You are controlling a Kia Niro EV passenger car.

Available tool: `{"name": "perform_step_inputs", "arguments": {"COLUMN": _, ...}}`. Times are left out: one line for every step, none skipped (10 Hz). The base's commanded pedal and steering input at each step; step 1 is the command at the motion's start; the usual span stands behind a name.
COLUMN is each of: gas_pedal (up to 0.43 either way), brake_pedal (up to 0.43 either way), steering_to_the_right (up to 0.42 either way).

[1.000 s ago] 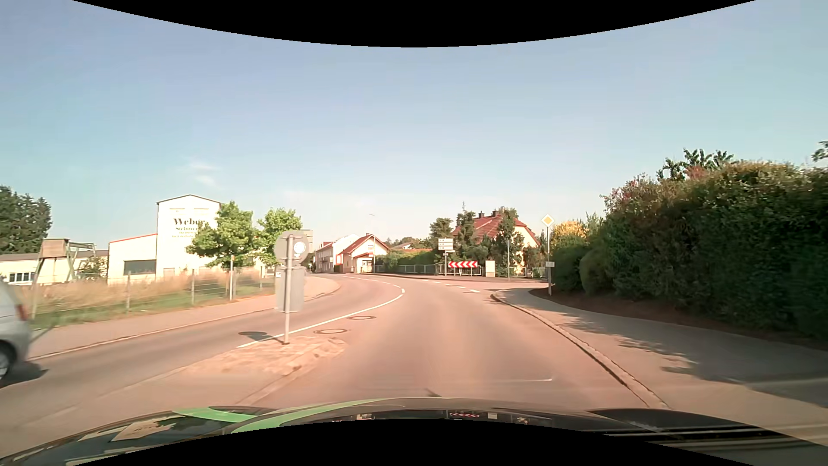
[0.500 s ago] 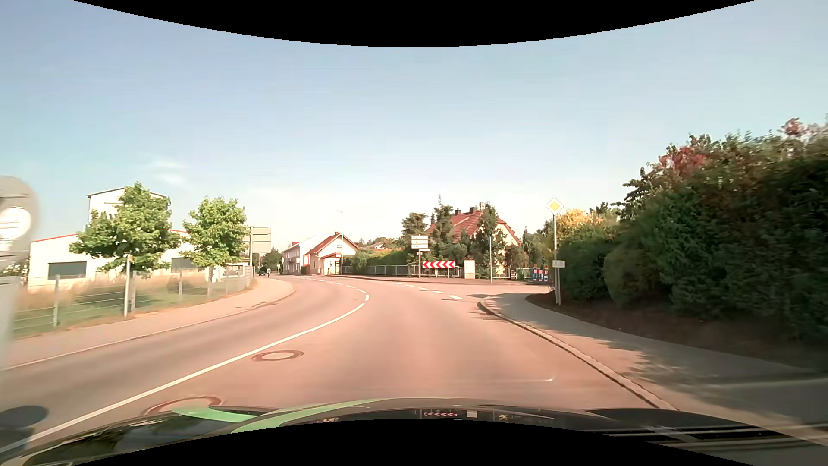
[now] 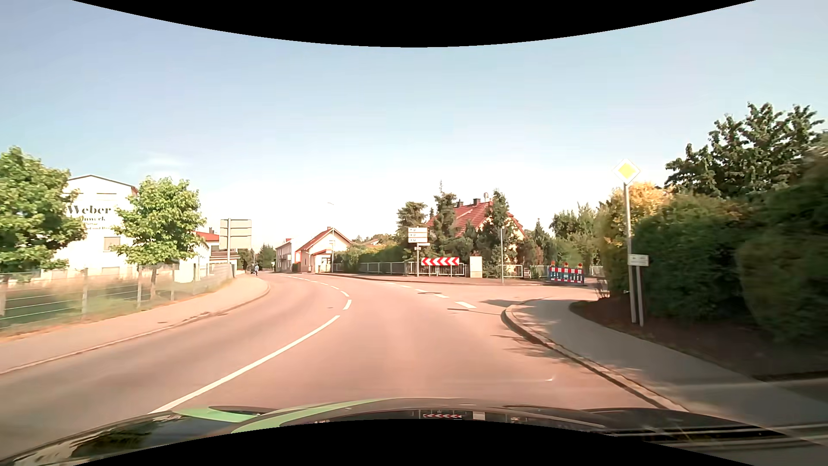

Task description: Follow the waypoints while adhering to traffic rules and regulations

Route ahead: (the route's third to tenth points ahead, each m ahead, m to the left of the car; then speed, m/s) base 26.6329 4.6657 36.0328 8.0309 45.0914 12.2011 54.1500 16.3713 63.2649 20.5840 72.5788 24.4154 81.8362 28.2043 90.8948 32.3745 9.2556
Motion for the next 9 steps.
{"name": "perform_step_inputs", "arguments": {"gas_pedal": 0.197, "brake_pedal": 0.0, "steering_to_the_right": -0.031}}
{"name": "perform_step_inputs", "arguments": {"gas_pedal": 0.189, "brake_pedal": 0.0, "steering_to_the_right": -0.035}}
{"name": "perform_step_inputs", "arguments": {"gas_pedal": 0.169, "brake_pedal": 0.0, "steering_to_the_right": -0.04}}
{"name": "perform_step_inputs", "arguments": {"gas_pedal": 0.157, "brake_pedal": 0.0, "steering_to_the_right": -0.048}}
{"name": "perform_step_inputs", "arguments": {"gas_pedal": 0.157, "brake_pedal": 0.0, "steering_to_the_right": -0.057}}
{"name": "perform_step_inputs", "arguments": {"gas_pedal": 0.15, "brake_pedal": 0.0, "steering_to_the_right": -0.069}}
{"name": "perform_step_inputs", "arguments": {"gas_pedal": 0.13, "brake_pedal": 0.0, "steering_to_the_right": -0.074}}
{"name": "perform_step_inputs", "arguments": {"gas_pedal": 0.13, "brake_pedal": 0.0, "steering_to_the_right": -0.074}}
{"name": "perform_step_inputs", "arguments": {"gas_pedal": 0.13, "brake_pedal": 0.0, "steering_to_the_right": -0.073}}
